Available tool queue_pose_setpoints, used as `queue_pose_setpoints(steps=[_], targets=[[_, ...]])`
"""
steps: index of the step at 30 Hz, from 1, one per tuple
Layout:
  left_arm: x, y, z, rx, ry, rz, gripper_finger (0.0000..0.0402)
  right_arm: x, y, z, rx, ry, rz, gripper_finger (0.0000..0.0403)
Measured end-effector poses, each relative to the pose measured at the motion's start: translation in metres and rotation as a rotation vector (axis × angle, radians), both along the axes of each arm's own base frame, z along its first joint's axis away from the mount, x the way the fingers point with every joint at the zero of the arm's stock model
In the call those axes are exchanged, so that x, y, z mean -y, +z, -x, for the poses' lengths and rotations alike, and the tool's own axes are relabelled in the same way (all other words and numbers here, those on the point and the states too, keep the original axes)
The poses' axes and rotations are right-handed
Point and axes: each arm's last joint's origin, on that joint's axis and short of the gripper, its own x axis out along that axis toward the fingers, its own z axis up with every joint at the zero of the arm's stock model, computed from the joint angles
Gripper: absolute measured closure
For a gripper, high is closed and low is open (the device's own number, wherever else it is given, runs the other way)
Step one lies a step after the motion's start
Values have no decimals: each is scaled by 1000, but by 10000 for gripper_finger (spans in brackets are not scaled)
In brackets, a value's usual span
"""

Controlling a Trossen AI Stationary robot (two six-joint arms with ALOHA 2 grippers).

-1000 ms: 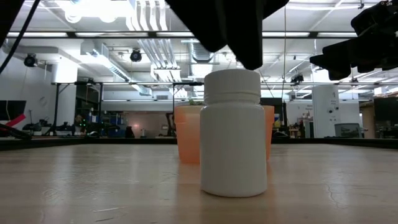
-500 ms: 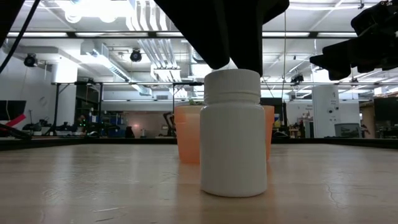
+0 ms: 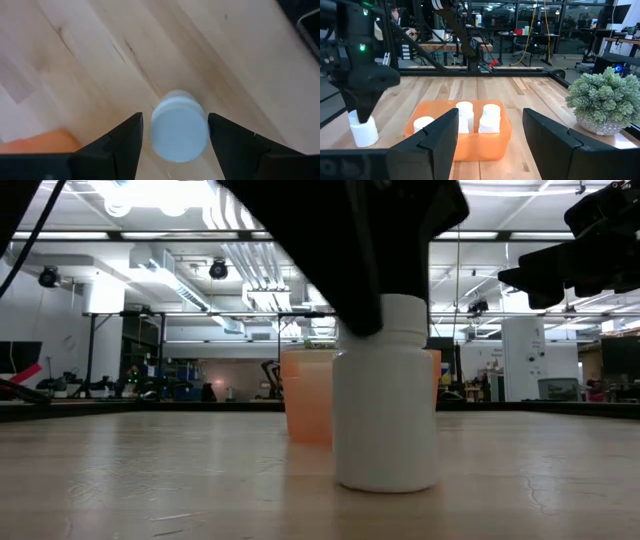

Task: Pick and place pill bottles into a basket
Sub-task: Put the white pill bottle into the orange bin

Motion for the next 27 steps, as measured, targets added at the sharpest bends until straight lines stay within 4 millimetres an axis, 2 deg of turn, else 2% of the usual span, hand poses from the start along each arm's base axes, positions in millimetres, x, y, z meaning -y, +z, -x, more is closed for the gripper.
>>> queue_pose_setpoints(steps=[7, 27], targets=[[-2, -11, 1, -29, 2, -13, 196, 0, 0, 0, 0, 0, 1, 193], [0, -7, -2, 8, 26, 16, 196, 0, 0, 0, 0, 0, 1, 193]])
